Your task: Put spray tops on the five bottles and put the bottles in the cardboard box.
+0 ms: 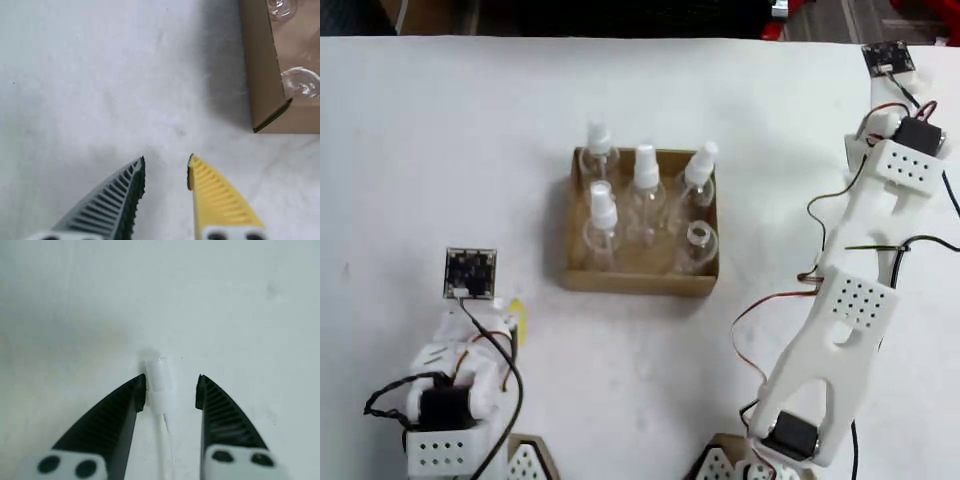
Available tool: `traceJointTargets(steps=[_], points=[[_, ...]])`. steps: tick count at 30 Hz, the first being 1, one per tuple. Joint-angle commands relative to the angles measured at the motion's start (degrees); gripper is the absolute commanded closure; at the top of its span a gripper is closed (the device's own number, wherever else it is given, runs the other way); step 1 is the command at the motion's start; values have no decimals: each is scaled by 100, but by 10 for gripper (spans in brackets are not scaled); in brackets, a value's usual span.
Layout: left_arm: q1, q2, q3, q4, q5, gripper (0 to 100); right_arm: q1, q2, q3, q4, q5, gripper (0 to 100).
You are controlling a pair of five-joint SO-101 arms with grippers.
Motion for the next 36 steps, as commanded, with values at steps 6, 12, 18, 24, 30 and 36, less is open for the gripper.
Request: traceJointTargets(steps=[6, 12, 18, 24, 30, 36], points=[[-31, -57, -18, 26, -62, 865, -163, -22, -53, 303, 79, 853], [-31, -57, -18, 26, -62, 865, -84, -48, -53, 743, 396, 772], [-31, -57, -18, 26, -62, 865, 40, 40, 35, 690, 967, 758], [-31, -57, -18, 26, -62, 865, 84, 629, 35, -13, 1037, 758], [-31, -57, -18, 26, -62, 865, 127, 910, 35, -180, 1046, 764], [-31, -57, -18, 26, -62, 865, 101, 910, 62, -286, 1046, 878]])
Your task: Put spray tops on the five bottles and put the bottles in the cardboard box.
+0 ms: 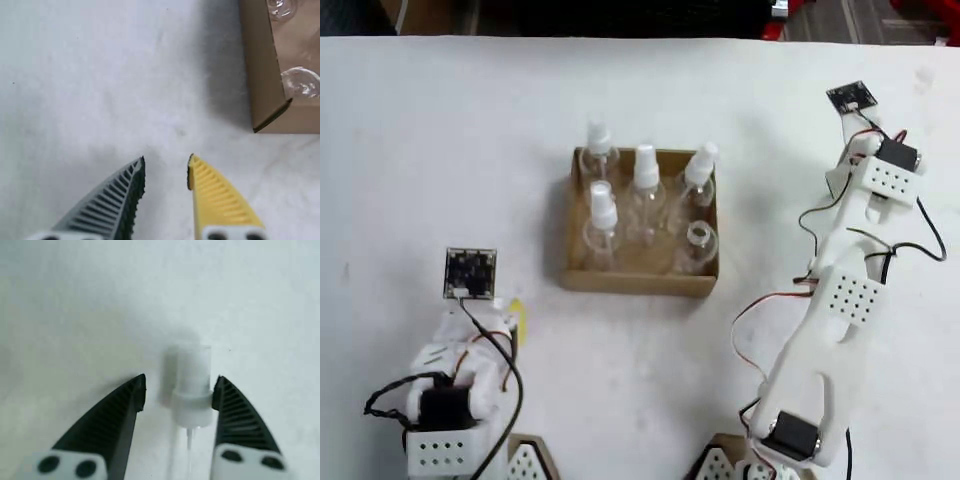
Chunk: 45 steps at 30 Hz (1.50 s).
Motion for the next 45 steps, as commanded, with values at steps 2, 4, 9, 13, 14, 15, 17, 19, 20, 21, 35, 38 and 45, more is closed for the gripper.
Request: traceJointTargets(steps=[2, 4, 9, 13, 14, 15, 17, 19, 20, 21, 35, 38, 45], points=[[-31, -57, -18, 26, -62, 865, 4, -110, 0, -110, 70, 907], [-31, -57, -18, 26, -62, 865, -31, -110, 0, -110, 70, 928], [-31, -57, -18, 26, -62, 865, -22, -127, -35, -57, 70, 985], [-31, -57, -18, 26, -62, 865, -4, -171, -97, 312, 70, 982], [-31, -57, -18, 18, -62, 865, -22, -180, -185, 462, 70, 982], [-31, -57, -18, 9, -62, 865, -31, -180, -264, 629, 70, 982], [-31, -57, -18, 9, -62, 865, -48, -198, -448, 963, 70, 982], [-31, -57, -18, 9, -62, 865, -92, -180, -677, 1244, 62, 982], [-31, -57, -18, 9, -62, 865, -101, -154, -809, 1358, 62, 982], [-31, -57, -18, 9, -62, 865, -101, -154, -932, 1481, 62, 982], [-48, -57, -18, 26, -62, 865, 268, -1156, -2048, 2141, 26, 983], [-57, -57, -18, 26, -62, 865, 286, -1684, -1978, 2149, 26, 983], [-57, -57, -18, 35, -62, 866, 277, -2914, -1934, 2158, -1178, 984]])
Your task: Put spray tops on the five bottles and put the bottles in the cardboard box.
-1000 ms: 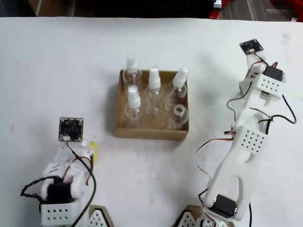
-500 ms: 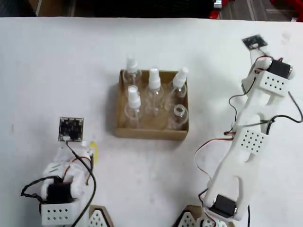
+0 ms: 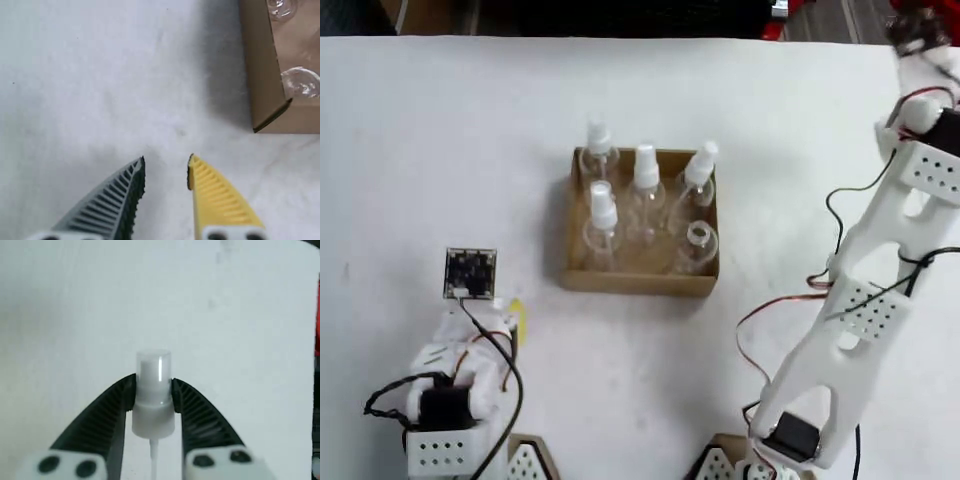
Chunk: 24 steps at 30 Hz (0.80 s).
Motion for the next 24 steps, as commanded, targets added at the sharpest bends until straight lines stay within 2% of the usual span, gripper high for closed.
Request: traceJointTargets(steps=[1, 4, 13, 24], points=[[-57, -57, -18, 35, -62, 866, 66, -989, -70, 171, -677, 984], [-66, -57, -18, 35, -62, 866, 40, -1745, 712, 180, -730, 984], [-66, -57, -18, 35, -62, 867, -259, -4831, 4721, 31, -703, 983], [-66, -57, -18, 35, -62, 867, -1349, -7670, 6690, -497, -747, 982]])
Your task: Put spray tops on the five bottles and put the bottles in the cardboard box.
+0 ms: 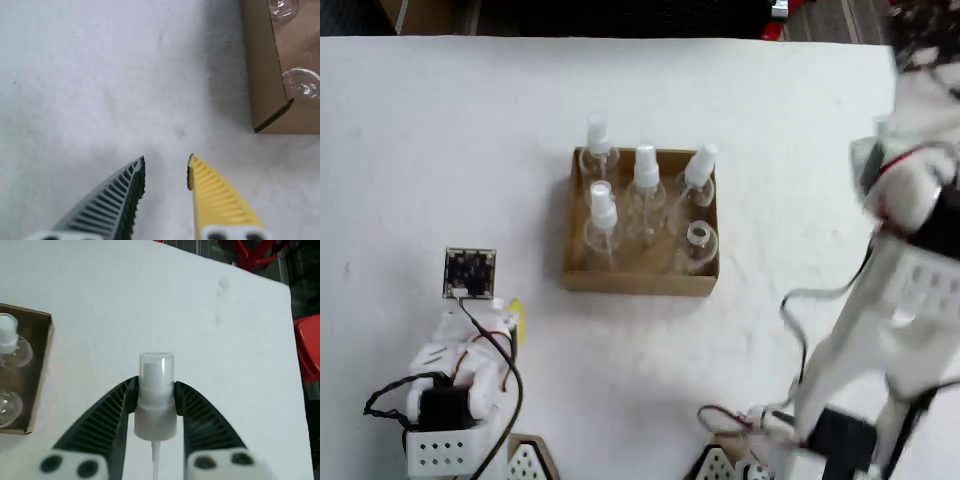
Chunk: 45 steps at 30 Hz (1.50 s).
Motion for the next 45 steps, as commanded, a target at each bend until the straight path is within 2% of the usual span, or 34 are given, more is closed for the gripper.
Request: traceJointTargets(steps=[1, 10, 16, 20, 23, 28, 30, 36, 45], points=[[-48, -57, -18, 35, -62, 867, -435, -875, 360, -295, -88, 982], [-48, -57, -18, 35, -62, 867, -875, -2431, 2136, -1200, -88, 982], [-48, -57, -18, 35, -62, 867, -1613, -3670, 3393, -2835, -211, 982], [-48, -57, -18, 35, -62, 867, -2141, -4312, 4352, -4004, -1415, 983], [-48, -57, -18, 35, -62, 867, -2273, -4497, 5073, -5077, -2338, 983], [-48, -57, -18, 35, -62, 868, -2369, -4497, 6048, -6756, -3015, 983], [-48, -57, -18, 35, -62, 868, -2642, -4497, 6470, -7160, -2813, 983], [-48, -57, -18, 35, -62, 868, -3407, -4488, 7754, -8523, -1266, 983], [-40, -57, -18, 35, -62, 868, -3530, -4136, 7930, -8620, -1187, 983]])
